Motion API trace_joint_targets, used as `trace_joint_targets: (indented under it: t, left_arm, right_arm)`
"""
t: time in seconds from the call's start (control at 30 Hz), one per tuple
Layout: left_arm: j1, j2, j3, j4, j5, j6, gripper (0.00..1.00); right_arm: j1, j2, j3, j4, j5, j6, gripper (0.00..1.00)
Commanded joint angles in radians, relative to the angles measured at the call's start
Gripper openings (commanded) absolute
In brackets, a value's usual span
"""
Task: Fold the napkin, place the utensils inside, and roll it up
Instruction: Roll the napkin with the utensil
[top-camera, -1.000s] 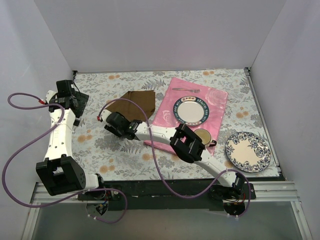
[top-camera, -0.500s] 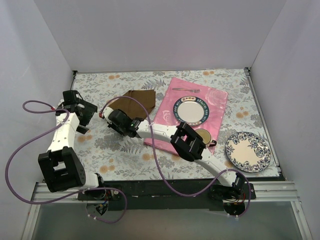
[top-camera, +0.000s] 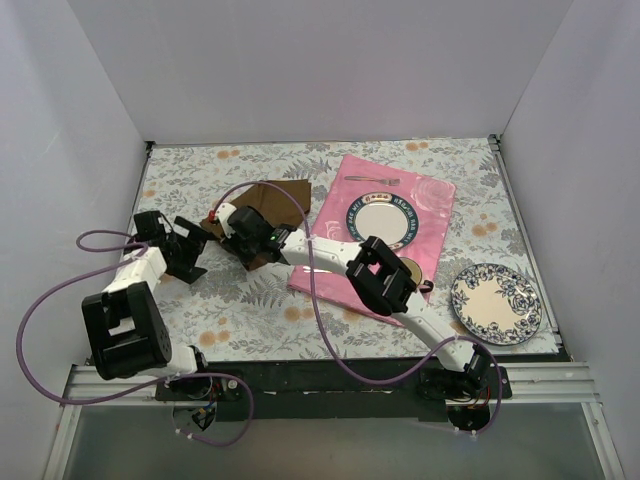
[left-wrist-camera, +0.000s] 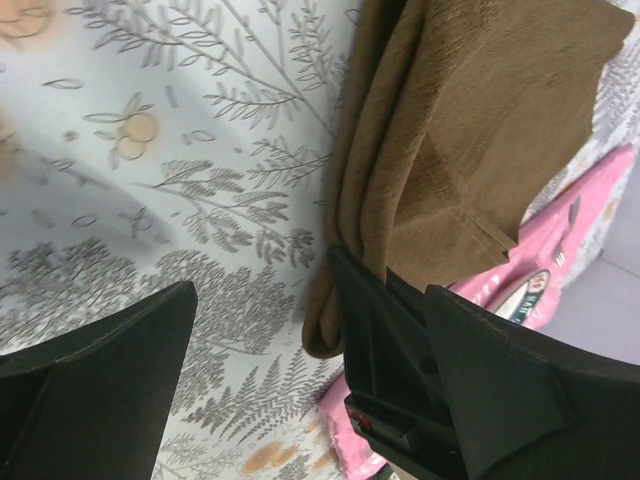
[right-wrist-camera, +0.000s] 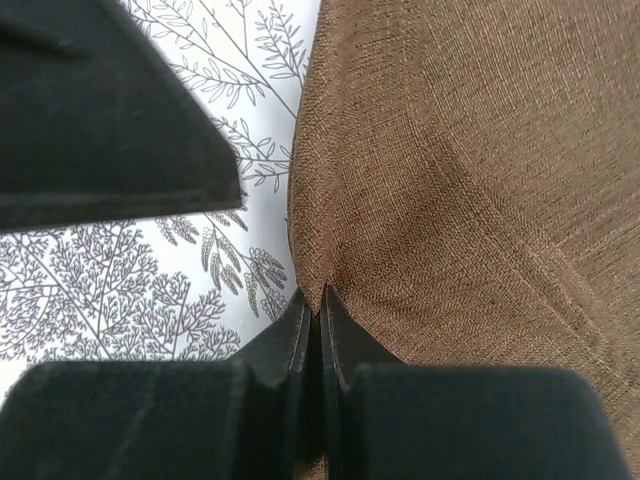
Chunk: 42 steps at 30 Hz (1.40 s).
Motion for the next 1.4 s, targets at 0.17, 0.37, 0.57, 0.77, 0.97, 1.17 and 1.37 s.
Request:
trace_joint_targets:
  t: [0.17,0.37,0.57,0.77,0.97,1.17,1.37]
  left_arm:
    - [0.002,0.133,-0.028,0.188,0.125,-0.076,0.98]
    - [0.001,0.219,-0.052,0.289,0.151,-0.116,0.93]
    - [0.001,0.251,-0.066,0.314,0.154,-0.121,0.81]
    - [0.001,0.270,-0.077,0.311,0.133,-0.107,0.73]
    - [0.001,0.327,-0.052,0.329,0.088,-0.080,0.66]
    - [-0.010,0.374,-0.065,0.351,0.071,-0.072,0.50]
    - [-0.015,0.385,-0.009,0.334,0.071,-0.063,0.36]
  right_arm:
    - [-0.022,-0.092,-0.037,-0.009,-0.124,0.087,0.01]
    - [-0.023,-0.098,-0.031,-0.003,-0.150,0.098,0.01]
    - [-0.037,-0.104,-0.026,0.008,-0.181,0.126,0.01]
    - [-0.049,-0.102,-0.019,0.025,-0.201,0.143,0.01]
    - [-0.060,-0.099,-0.006,0.028,-0.229,0.147,0.01]
    - [-0.060,-0.095,0.009,0.020,-0.249,0.143,0.01]
    - [-0.060,-0.102,0.011,0.011,-0.259,0.120,0.01]
